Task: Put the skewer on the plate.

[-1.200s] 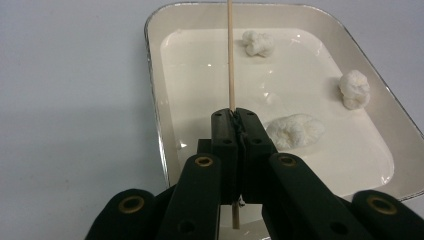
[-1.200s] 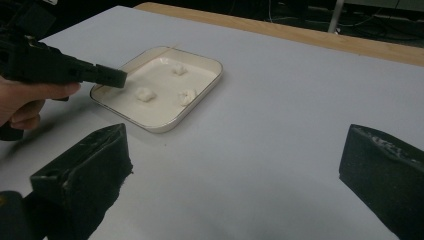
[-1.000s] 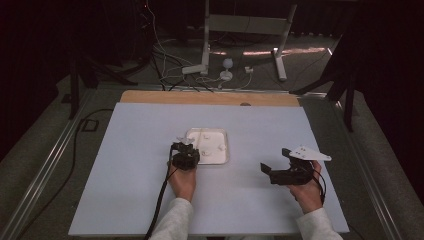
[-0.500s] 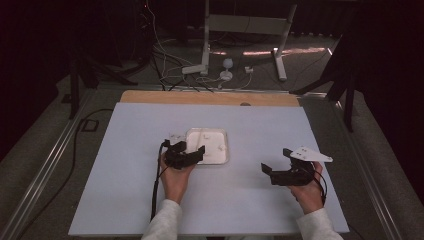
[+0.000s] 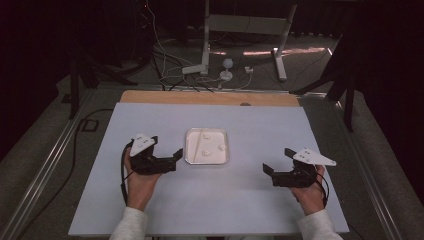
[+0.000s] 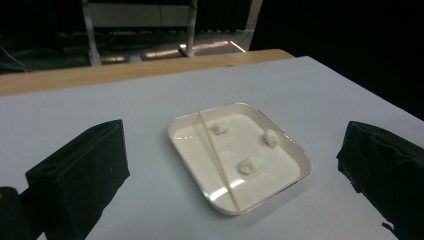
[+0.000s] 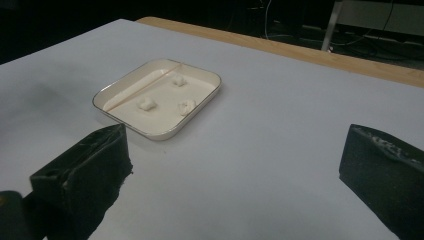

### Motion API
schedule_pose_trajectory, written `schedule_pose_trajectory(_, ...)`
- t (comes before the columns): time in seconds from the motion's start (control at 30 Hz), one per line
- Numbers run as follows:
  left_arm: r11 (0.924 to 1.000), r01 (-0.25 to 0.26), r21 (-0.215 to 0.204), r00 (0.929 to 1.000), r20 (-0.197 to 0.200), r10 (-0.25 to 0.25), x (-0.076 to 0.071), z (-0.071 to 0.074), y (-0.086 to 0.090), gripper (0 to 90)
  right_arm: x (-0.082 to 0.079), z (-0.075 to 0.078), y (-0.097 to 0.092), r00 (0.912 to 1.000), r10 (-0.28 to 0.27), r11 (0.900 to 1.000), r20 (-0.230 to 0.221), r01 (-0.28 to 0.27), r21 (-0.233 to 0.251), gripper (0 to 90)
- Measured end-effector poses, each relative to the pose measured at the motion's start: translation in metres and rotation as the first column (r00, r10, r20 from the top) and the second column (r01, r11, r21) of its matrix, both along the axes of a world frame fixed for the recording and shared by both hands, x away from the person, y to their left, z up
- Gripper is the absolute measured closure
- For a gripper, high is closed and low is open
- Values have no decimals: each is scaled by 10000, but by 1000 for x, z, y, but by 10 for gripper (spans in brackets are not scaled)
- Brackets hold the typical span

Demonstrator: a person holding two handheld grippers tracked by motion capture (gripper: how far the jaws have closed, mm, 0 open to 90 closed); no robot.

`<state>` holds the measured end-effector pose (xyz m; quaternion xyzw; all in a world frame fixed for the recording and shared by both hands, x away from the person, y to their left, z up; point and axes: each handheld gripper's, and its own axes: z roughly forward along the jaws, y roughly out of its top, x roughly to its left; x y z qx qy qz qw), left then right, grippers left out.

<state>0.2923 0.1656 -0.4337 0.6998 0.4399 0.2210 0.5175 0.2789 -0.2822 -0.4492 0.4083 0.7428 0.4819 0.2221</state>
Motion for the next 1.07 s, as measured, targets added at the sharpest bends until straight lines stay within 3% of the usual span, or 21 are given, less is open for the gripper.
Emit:
schedule_pose_trajectory(0.17, 10000, -17, -20, 9992, 403, 18, -11, 2, 22, 3, -3, -4, -1, 10000, -51, 10000, 40, 51, 36, 0)
schedule_pose_trajectory(0.43, 9993, -352, 148, 9982, 501, 344, -22, -9, 47, 3, -7, -10, -5, 9998, -62, 9999, 193, 60, 82, 0)
schedule_pose_trajectory(0.63, 9976, -642, 248, 9965, 556, 627, -26, -16, 56, 3, -12, -14, -7, 9994, -57, 9999, 345, 53, 127, 0)
schedule_pose_trajectory(0.73, 9970, -663, 404, 9966, 514, 642, -29, -20, 60, 3, -15, -17, -10, 9987, -103, 9999, 498, 107, -85, 0)
schedule_pose_trajectory(0.83, 9968, -737, 296, 9962, 491, 722, -31, -22, 65, 3, -15, -18, -12, 9989, -148, 9999, 454, 145, 78, 0)
schedule_pose_trajectory(1.07, 9966, -784, 247, 9951, 619, 767, -34, -22, 71, 3, -14, -23, -12, 9994, -116, 9999, 335, 117, -48, 0)
